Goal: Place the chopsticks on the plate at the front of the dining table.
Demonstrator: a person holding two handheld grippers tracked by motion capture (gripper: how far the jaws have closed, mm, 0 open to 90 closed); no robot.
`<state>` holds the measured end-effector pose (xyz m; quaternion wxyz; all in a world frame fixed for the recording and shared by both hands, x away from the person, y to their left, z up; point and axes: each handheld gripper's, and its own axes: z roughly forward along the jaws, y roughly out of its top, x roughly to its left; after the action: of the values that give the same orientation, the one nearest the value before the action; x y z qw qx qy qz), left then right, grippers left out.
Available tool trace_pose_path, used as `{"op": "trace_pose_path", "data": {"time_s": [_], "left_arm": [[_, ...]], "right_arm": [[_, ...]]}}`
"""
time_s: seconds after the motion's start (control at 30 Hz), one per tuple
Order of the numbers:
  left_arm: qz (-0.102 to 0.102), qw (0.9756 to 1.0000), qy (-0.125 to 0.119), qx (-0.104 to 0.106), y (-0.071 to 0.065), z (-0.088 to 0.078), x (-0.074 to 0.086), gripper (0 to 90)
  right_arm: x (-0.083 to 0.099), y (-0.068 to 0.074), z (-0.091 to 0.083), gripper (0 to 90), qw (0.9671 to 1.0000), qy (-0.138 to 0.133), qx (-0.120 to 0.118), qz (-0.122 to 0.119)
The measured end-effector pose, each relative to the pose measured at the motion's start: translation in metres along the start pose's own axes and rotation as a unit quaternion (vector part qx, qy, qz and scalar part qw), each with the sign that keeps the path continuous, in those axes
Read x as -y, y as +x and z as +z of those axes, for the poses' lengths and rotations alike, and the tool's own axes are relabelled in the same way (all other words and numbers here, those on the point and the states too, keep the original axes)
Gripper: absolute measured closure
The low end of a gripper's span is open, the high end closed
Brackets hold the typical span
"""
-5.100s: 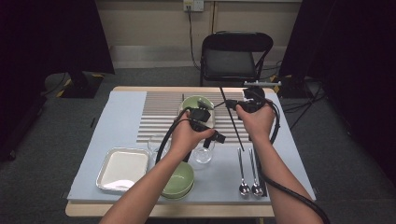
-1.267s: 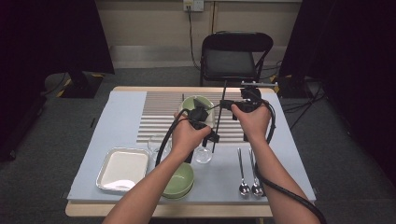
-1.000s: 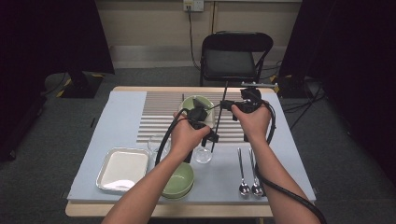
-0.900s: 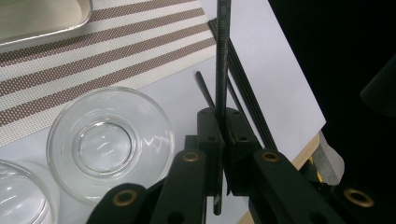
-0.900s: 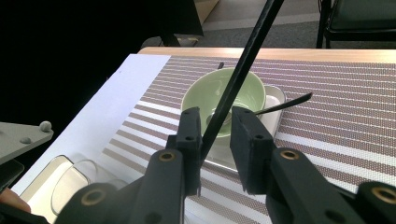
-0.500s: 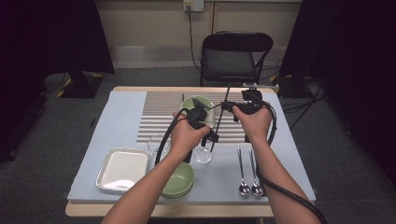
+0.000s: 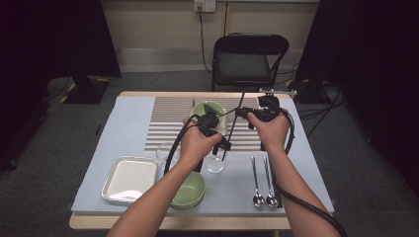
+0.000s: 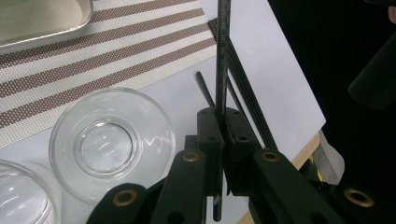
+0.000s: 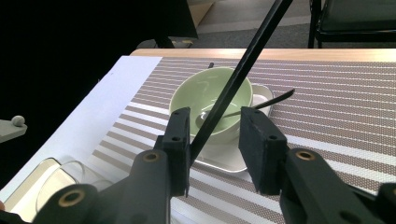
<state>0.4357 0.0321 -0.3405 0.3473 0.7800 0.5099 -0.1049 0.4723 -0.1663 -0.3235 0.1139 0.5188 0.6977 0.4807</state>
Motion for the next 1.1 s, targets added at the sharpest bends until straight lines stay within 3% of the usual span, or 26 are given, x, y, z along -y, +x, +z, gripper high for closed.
{"op": "trace_pose_path", "data": {"time_s": [0.07,0.27,0.4,0.5,0.6,0.73,1.1], "left_arm": [[0.006,1.0000,0.006,-0.004,0.001,-0.001,0.000,86.9],[-0.004,1.0000,0.000,-0.007,0.005,-0.001,-0.001,87.0],[0.003,0.9999,0.004,-0.011,0.007,-0.003,-0.001,86.9],[-0.003,0.9999,0.000,-0.011,0.006,-0.002,-0.001,86.9],[0.006,0.9999,0.006,-0.013,0.008,-0.004,-0.001,86.9],[-0.004,0.9999,-0.001,-0.013,0.008,-0.004,-0.001,86.8],[-0.005,0.9998,-0.001,-0.018,0.012,-0.008,0.000,86.8]], "right_arm": [[0.000,-0.001,0.000,61.8,1.0000,0.000,0.000,0.001],[-0.002,-0.004,-0.002,55.2,0.9999,-0.002,0.007,-0.008],[-0.003,-0.007,-0.004,50.2,0.9999,0.009,0.008,-0.010],[-0.002,-0.011,-0.003,45.6,0.9998,0.018,0.003,-0.008],[0.000,-0.015,-0.003,43.0,0.9996,0.024,0.009,-0.015],[0.004,-0.021,-0.003,37.9,0.9993,0.030,0.016,-0.016],[0.013,-0.034,-0.004,25.4,0.9981,0.046,0.035,-0.022]]}}
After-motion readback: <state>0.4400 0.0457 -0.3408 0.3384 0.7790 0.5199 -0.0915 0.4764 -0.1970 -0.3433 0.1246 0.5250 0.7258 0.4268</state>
